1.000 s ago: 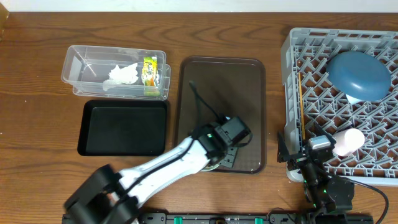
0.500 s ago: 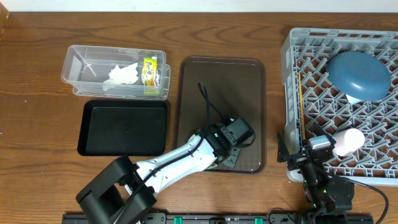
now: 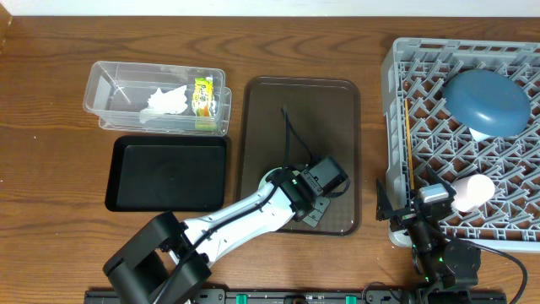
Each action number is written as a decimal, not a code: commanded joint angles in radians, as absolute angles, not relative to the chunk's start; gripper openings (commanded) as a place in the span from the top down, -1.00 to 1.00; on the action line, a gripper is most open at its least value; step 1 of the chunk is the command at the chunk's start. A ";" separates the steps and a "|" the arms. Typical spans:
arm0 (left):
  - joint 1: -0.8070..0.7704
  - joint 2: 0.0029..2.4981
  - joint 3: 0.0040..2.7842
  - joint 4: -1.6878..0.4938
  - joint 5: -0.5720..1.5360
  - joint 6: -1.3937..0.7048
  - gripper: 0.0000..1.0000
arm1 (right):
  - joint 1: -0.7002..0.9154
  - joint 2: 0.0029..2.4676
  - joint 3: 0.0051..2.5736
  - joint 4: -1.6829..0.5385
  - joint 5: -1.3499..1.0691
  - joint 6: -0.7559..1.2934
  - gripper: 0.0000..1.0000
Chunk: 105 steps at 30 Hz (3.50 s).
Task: Sort waste into correct bins and load items into the dishwasher rack
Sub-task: 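Reach the left gripper to the pale green bowl rim and grasp it, then carry the green bowl over the black tray with the left gripper, then tilt the green bowl to pour the rice onto the black tray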
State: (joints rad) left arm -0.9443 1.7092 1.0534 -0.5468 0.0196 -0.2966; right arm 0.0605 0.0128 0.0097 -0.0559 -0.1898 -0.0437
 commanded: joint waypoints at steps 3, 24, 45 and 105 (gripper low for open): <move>-0.944 1.724 1.071 -0.537 0.003 -0.221 0.50 | 0.051 0.010 0.006 -0.056 -0.191 -0.031 -0.99; -0.973 1.639 1.188 -0.655 -0.061 -0.195 0.88 | 0.051 0.010 0.006 -0.056 -0.191 -0.031 -0.98; 0.021 1.449 1.139 -0.735 0.912 -0.213 0.87 | 0.051 0.010 0.006 -0.056 -0.191 -0.031 -0.98; 0.542 1.532 0.777 -0.346 1.562 0.040 0.88 | 0.051 0.010 0.006 -0.056 -0.191 -0.031 -0.98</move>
